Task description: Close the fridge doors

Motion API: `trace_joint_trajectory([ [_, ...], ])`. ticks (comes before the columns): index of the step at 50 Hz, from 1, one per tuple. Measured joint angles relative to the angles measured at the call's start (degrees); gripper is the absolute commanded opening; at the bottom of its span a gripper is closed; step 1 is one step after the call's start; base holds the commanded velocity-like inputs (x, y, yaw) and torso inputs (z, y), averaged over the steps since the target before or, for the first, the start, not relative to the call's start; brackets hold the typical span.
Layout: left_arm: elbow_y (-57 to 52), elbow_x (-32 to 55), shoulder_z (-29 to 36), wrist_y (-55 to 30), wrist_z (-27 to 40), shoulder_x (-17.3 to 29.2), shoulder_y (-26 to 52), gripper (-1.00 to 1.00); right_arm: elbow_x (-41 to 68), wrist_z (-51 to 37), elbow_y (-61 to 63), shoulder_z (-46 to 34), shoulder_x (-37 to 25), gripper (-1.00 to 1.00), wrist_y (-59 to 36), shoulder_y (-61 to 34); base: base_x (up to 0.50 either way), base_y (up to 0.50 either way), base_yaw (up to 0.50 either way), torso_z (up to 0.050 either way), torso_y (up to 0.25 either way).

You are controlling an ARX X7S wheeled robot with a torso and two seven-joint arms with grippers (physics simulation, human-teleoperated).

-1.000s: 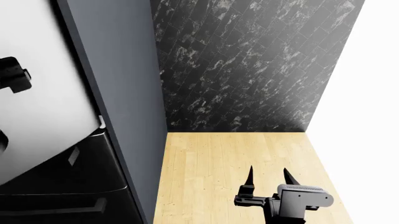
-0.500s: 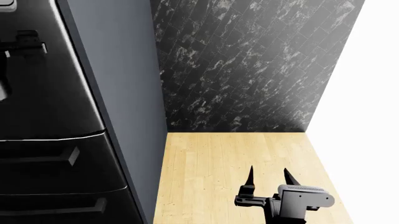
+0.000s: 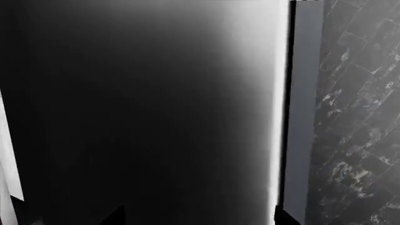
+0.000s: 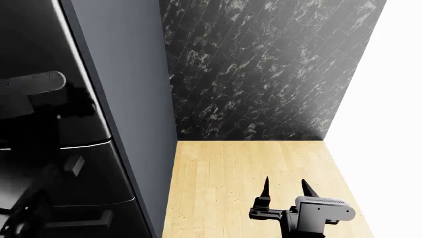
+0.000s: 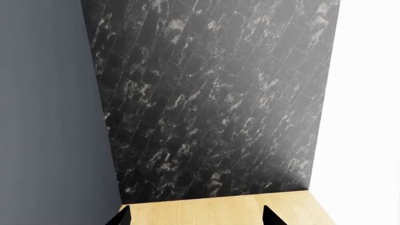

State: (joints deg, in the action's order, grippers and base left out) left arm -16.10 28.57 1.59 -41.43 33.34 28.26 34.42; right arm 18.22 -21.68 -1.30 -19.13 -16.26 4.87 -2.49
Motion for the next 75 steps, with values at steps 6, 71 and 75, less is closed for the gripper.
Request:
trace_joint_trajectory([
  [6,-8.7,-4.6,2.0,9.3,1.1,-1.7,-15.2,1.0,0.0,-0.1,0.0,-0.1,-0.1,1.0,-0.1,0.0,0.0,0.0,0.0,0.0,0.0],
  [71,9.9,-13.0,16.4,45.8,-9.6,-7.6,-39.7,1.0,0.3,-0.7,0.0,-1.3,-0.7,1.0,0.7,-0.2,0.0,0.08,0.0,0.0,0.0],
  [75,9.9,-13.0,16.5,45.5,-9.4,-7.6,-39.6,1.0,0.3,-0.8,0.0,-1.4,-0.8,1.0,0.8,-0.2,0.0,0.22,0.0,0.0,0.0],
])
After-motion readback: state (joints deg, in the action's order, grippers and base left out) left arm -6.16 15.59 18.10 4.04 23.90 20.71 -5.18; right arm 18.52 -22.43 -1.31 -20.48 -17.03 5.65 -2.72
